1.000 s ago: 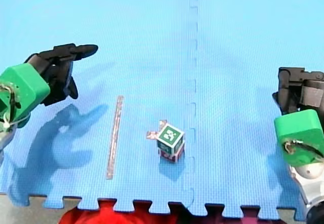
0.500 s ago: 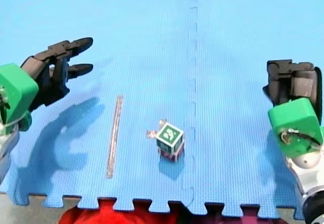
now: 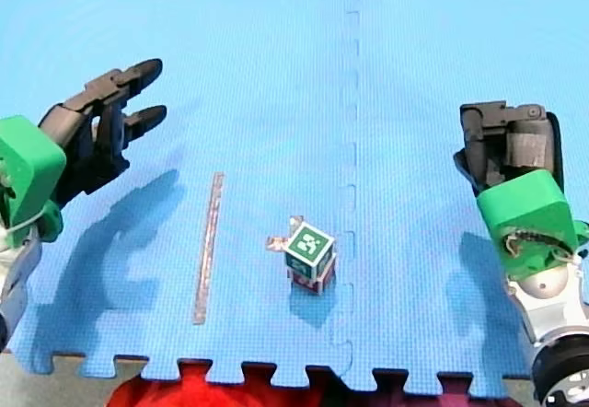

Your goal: Stack cube left

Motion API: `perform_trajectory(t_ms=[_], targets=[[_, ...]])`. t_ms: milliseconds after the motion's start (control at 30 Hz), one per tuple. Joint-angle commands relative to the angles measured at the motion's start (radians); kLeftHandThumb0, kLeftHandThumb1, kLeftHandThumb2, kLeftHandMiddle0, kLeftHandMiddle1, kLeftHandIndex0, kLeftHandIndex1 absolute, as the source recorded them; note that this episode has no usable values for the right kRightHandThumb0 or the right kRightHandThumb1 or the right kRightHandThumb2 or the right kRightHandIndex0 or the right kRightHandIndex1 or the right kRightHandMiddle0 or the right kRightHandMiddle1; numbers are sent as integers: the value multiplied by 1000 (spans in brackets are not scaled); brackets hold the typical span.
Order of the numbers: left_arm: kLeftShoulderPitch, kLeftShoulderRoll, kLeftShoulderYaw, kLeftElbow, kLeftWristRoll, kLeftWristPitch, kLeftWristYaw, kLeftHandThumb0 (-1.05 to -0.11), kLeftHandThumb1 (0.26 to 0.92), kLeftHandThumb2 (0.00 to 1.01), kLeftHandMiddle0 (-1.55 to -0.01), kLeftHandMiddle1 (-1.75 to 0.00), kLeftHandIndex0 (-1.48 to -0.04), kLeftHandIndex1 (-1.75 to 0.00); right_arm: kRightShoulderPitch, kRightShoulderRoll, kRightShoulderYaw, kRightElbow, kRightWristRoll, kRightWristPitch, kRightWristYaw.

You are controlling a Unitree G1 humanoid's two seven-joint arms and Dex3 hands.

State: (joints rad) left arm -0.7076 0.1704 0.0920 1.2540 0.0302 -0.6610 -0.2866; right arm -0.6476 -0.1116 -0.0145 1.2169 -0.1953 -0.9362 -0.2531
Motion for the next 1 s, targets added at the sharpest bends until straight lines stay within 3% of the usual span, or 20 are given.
perform_trajectory(t_ms=[0,333,633,967], targets=[[1,1,4,-3,-2,3,-1,-1048,921,925,-407,0,-297,0,-7,3,-5,1,8,5,6],[-1,-4,5,-4,-3,8,0,-1048,921,919,-396,0,-284,0,-14,5,-11,6,16,10,26],[-2,-4,14,-7,-11,0,-15,-1048,921,912,-383,0,-257,0,-19,7,-8,6,9,14,28],[-2,1,27,-11,-24,-8,-48,-1048,921,907,-370,0,-251,-1,-15,6,-10,4,12,8,36]])
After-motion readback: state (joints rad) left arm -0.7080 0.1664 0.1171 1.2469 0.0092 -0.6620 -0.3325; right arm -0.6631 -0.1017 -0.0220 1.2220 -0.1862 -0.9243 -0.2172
